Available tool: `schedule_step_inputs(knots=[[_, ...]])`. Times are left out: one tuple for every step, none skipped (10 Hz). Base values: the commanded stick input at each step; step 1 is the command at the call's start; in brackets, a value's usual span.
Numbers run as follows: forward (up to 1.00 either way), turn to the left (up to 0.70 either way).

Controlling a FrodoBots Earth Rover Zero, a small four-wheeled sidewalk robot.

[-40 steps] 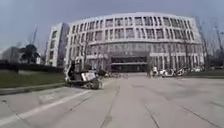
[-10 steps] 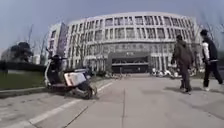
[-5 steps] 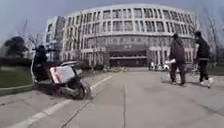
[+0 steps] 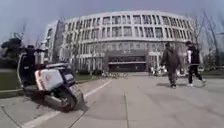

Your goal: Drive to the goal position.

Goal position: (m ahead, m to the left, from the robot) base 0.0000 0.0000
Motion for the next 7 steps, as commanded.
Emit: schedule_step_inputs(knots=[[0.85, 0.00], [0.85, 0.00], [0.85, 0.00], [0.85, 0.00], [0.85, 0.00], [0.85, 0.00], [0.85, 0.00]])
